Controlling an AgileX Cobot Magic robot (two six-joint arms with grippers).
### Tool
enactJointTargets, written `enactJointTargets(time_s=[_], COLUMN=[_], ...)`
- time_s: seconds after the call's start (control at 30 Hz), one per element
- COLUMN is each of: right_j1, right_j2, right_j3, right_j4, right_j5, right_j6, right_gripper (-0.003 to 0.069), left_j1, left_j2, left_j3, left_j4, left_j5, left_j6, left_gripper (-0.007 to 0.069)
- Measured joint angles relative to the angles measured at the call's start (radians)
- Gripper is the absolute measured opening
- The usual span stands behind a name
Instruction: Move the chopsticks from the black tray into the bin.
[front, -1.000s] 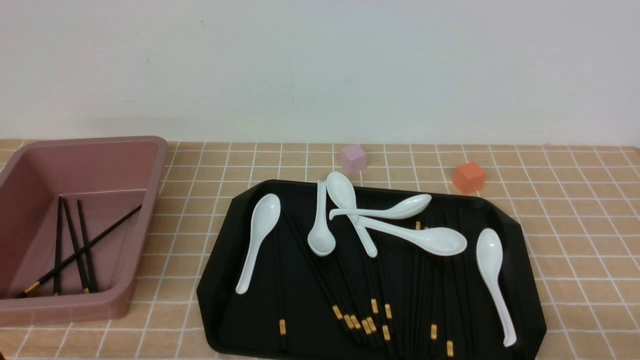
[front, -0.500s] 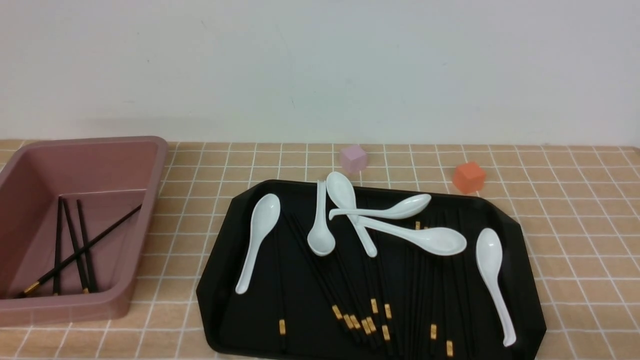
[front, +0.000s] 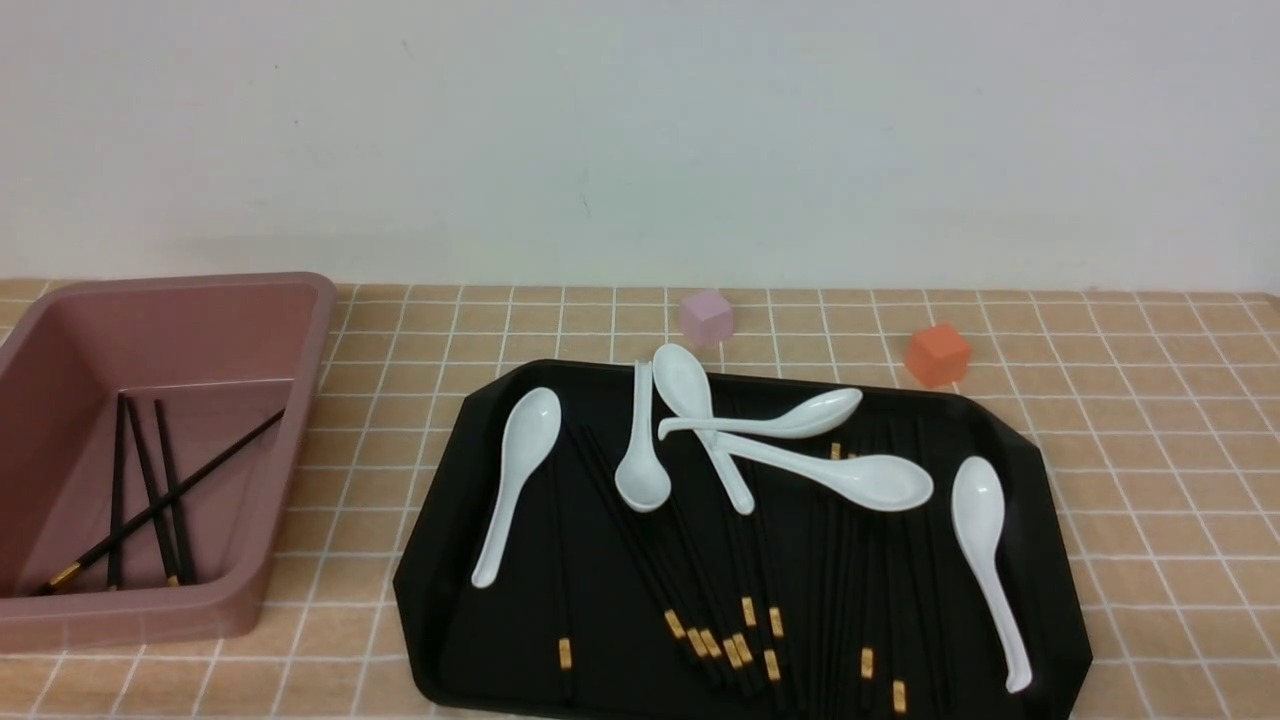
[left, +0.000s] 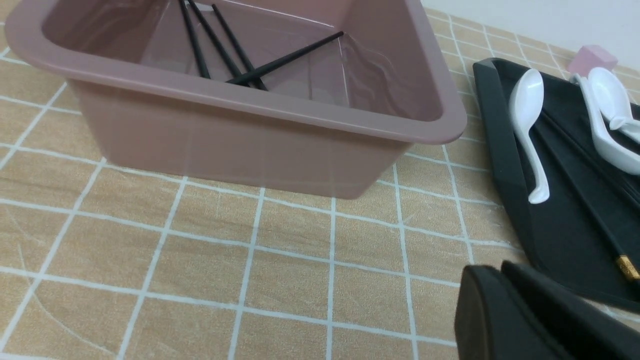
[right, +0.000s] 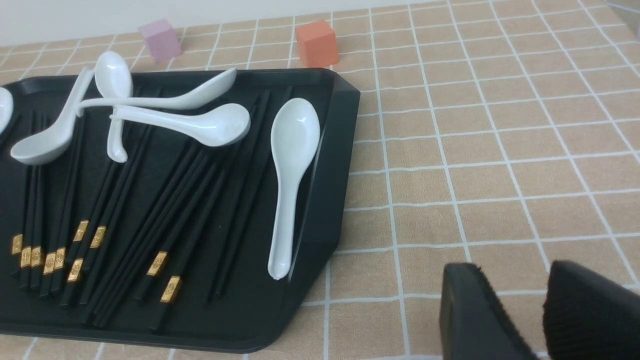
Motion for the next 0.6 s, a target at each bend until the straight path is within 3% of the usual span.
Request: enactJointTargets(time_s=[0.6], right_j1=[0.0], right_j2=[0.0], right_j3=[0.0], right_j4=[0.0], right_j5=[0.0], right_j6=[0.0], right_gripper=[0.024], left_j1=[0.0], left_j2=[0.0], left_j3=[0.0], left_j4=[0.0], left_j5=[0.0], left_j6=[0.0], left_gripper=[0.0041])
